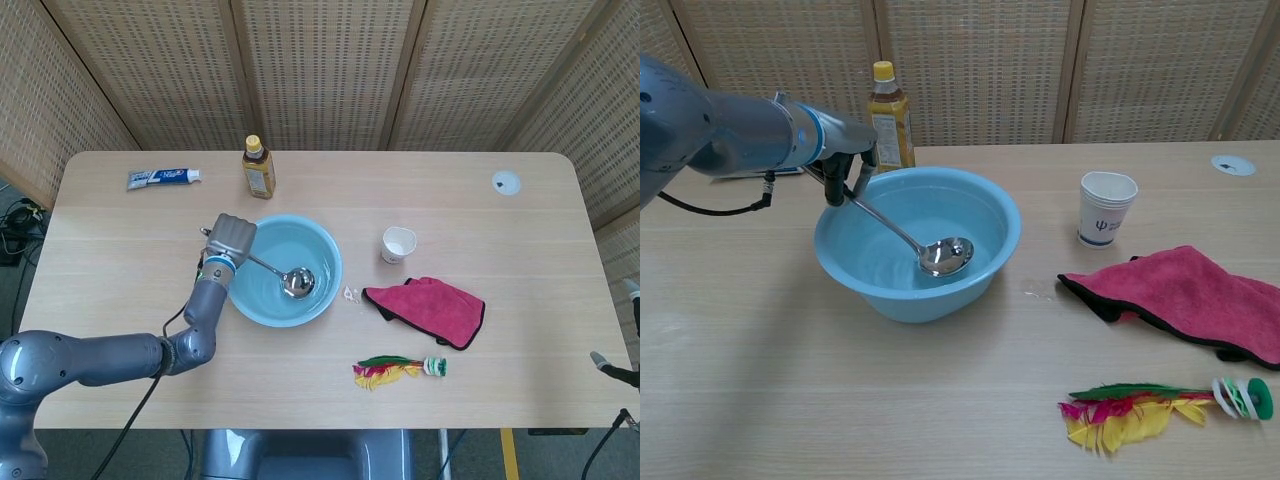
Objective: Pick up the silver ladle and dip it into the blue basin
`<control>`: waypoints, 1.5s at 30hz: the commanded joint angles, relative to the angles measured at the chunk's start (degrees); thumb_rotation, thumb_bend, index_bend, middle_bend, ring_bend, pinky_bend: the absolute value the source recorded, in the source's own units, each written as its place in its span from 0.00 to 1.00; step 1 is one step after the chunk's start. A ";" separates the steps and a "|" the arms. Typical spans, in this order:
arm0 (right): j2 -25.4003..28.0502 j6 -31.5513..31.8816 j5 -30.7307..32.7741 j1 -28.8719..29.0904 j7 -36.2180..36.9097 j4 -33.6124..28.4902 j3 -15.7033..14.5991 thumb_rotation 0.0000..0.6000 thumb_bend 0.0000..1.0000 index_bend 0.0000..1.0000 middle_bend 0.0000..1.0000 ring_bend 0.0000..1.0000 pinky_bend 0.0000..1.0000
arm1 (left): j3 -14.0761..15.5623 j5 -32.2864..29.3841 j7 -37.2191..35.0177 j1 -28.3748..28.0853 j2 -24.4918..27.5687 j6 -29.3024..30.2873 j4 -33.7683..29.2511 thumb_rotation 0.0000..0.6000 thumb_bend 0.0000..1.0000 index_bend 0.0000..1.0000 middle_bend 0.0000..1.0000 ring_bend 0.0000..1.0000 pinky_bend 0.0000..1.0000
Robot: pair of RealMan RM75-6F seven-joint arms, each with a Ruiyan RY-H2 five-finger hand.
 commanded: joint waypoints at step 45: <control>0.09 -1.89 1.84 0.90 1.03 0.57 0.68 1.00 0.00 0.00 0.00 0.00 0.00 | -8.29 -8.41 10.44 -3.75 4.95 7.36 -8.40 1.00 0.61 0.64 0.90 0.86 0.92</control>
